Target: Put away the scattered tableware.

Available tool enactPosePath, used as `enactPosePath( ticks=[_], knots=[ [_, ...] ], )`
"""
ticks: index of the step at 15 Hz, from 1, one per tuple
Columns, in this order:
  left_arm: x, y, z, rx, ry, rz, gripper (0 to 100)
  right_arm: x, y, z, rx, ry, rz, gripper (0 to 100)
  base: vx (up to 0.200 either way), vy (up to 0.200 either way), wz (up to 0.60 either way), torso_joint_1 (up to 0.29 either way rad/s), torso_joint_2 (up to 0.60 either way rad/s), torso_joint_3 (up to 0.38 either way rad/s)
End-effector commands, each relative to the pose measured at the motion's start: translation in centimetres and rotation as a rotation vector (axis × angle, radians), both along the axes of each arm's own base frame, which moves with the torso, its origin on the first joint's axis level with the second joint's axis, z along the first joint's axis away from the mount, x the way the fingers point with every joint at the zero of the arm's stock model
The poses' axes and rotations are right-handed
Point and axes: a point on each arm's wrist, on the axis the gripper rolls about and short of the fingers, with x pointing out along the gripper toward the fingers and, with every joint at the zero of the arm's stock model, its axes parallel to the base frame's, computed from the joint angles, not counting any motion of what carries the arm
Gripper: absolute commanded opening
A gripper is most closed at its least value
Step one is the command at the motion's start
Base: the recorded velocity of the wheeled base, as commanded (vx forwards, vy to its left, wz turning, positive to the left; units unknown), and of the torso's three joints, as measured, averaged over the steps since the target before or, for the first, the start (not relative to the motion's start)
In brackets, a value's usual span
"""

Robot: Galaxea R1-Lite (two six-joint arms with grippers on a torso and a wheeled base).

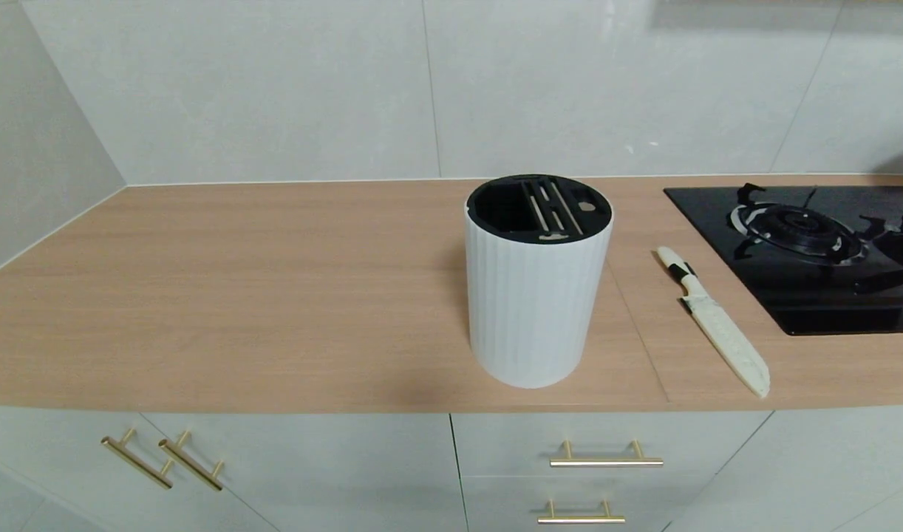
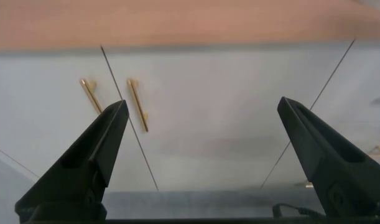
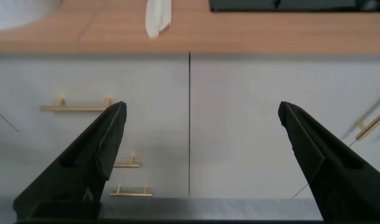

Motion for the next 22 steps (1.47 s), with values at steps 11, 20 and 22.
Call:
enactPosePath(
  ticks=[11,20,22],
  knots=[
    [0.00,0.00,0.00,0.000,0.000,0.000,100,0.01,0.00,0.00,0.000,0.002,0.000,100,0.000,0.000,0.00,0.278,-0.57,-0.292],
    [0.00,0.00,0.00,0.000,0.000,0.000,100,0.01,0.00,0.00,0.000,0.002,0.000,100,0.000,0.000,0.00,0.189,-0.37,-0.191],
    [0.00,0.00,0.00,0.000,0.000,0.000,100,0.01,0.00,0.00,0.000,0.002,0.000,100,0.000,0.000,0.00,0.013,-0.03,-0.013]
  ],
)
